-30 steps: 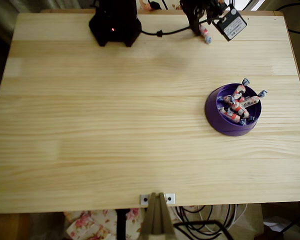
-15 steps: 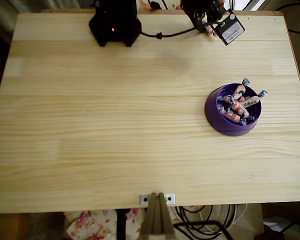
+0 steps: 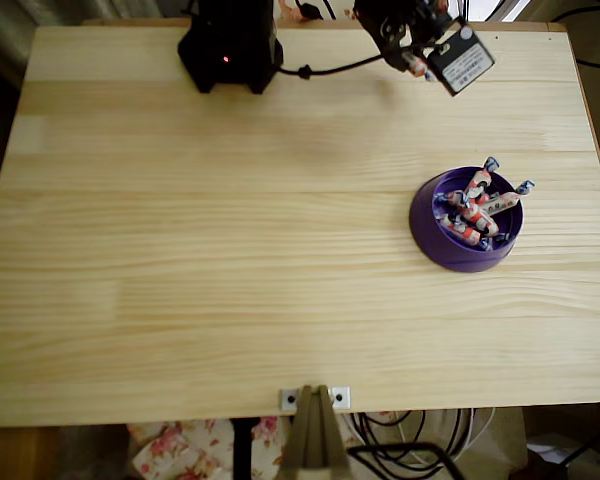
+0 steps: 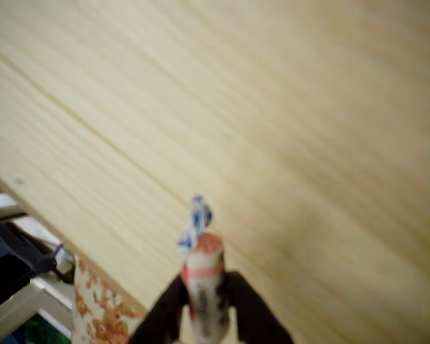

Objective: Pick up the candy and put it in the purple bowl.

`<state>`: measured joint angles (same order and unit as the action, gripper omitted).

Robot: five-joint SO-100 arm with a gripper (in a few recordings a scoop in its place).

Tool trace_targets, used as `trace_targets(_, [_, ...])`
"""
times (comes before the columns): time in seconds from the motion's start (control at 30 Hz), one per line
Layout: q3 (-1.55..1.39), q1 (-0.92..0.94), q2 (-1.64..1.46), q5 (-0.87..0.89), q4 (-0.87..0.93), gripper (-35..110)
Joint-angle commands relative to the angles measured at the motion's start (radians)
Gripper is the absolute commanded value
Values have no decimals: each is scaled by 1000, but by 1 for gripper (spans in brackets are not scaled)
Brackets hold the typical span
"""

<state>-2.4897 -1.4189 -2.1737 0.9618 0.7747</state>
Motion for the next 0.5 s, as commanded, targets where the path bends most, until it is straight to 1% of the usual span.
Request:
trace_targets(0.0, [78, 92, -138, -94, 35, 0])
trace_targets(0.17, [126, 222, -186, -238, 0, 0])
trace_targets(0.3, [138, 305, -196, -336, -115, 0])
trace_targets(0.47, [144, 380, -137, -431, -284, 0])
